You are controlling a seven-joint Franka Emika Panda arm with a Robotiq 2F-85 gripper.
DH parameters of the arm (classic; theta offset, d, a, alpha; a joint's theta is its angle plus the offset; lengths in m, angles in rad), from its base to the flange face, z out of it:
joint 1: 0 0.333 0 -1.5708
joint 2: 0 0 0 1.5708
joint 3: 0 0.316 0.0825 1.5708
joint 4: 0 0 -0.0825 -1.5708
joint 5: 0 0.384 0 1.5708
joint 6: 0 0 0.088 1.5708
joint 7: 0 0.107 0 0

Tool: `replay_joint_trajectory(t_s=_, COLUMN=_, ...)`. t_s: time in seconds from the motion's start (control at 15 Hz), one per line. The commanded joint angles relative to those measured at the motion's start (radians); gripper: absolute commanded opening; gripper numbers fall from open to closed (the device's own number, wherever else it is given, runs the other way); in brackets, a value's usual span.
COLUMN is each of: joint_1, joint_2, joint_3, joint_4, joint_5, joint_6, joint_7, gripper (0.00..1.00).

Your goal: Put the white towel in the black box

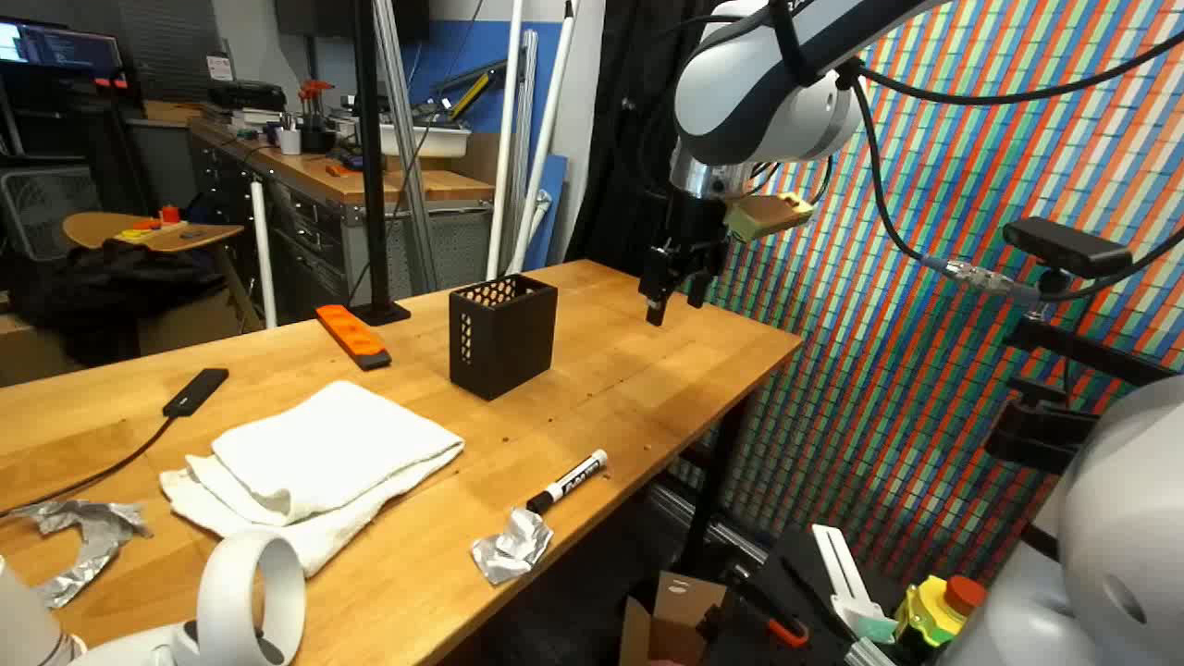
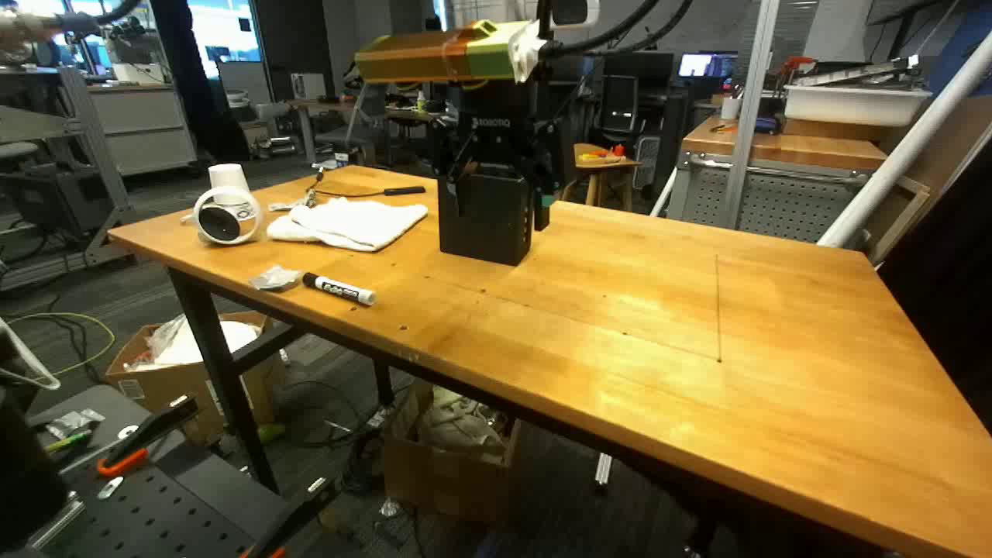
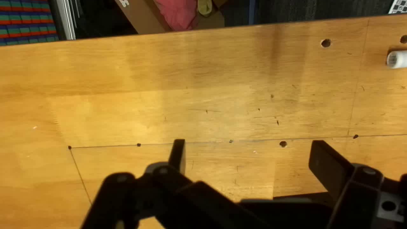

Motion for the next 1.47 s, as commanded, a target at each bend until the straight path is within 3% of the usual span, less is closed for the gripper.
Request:
replay_joint_trajectory(t_s=0.0, joint_1=-0.008, joint_2=0.000, joint_3=0.008, joint_4=0.006, joint_5=0.003, joint_6=-0.002, joint_7=-0.002, gripper=1.00)
replay_joint_trajectory(t_s=0.87, joint_1=-0.008, joint_2=-0.001, joint_3=0.008, joint_4=0.013, joint_5=0.003, joint_6=-0.002, joint_7=-0.002, gripper=1.00)
replay_joint_trajectory(t_s=1.4, joint_1=0.086, joint_2=-0.104, joint_3=0.080, joint_4=-0.023, joint_5=0.098, joint_6=-0.002, joint_7=-0.014, gripper=1.00)
